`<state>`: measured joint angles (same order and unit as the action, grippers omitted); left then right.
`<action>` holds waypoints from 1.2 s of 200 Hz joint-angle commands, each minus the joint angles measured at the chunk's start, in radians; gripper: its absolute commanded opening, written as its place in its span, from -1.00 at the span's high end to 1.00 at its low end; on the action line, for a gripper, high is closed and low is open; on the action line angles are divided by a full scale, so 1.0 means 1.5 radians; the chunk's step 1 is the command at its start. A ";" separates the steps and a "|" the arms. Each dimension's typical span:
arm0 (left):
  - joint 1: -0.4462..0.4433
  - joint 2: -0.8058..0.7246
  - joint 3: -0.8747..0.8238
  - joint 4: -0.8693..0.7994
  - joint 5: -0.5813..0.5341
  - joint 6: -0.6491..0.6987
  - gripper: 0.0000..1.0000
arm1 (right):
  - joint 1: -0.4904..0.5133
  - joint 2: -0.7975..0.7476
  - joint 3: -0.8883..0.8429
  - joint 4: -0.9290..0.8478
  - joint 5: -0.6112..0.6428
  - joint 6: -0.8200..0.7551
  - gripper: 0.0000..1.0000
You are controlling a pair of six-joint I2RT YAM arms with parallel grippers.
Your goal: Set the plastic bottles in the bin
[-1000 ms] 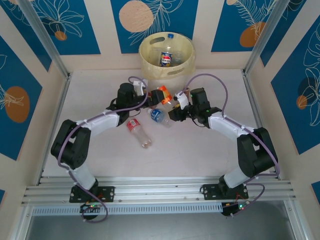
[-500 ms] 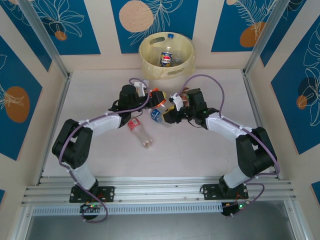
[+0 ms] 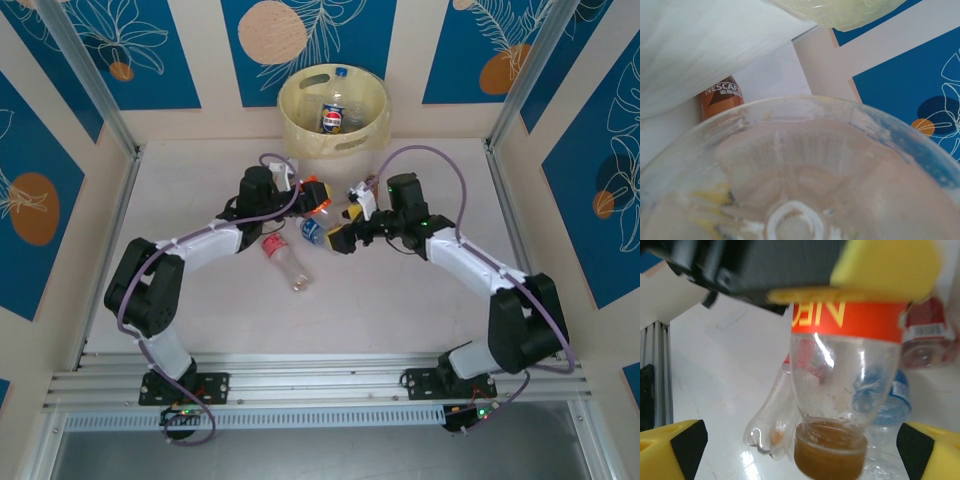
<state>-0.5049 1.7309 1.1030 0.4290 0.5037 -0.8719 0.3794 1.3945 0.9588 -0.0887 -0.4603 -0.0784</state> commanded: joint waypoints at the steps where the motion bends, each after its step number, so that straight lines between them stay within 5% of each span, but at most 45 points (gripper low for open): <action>1: 0.006 -0.027 0.021 -0.032 -0.011 0.031 1.00 | -0.032 -0.064 -0.021 -0.016 0.012 0.022 -0.99; 43: 0.010 -0.065 0.023 -0.048 -0.035 0.074 1.00 | -0.118 -0.155 -0.043 -0.001 0.178 0.208 -0.99; 96: 0.012 -0.117 0.046 -0.049 -0.079 0.145 1.00 | -0.137 -0.248 -0.113 0.059 0.279 0.207 -0.99; 240: 0.012 0.007 0.406 -0.139 -0.254 0.365 1.00 | -0.144 -0.152 -0.030 -0.068 0.168 0.182 -0.99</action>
<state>-0.4976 1.6974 1.6337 0.2462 0.2188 -0.4095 0.1696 1.1450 0.8749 -0.1459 -0.1726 0.2089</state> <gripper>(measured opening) 0.575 0.993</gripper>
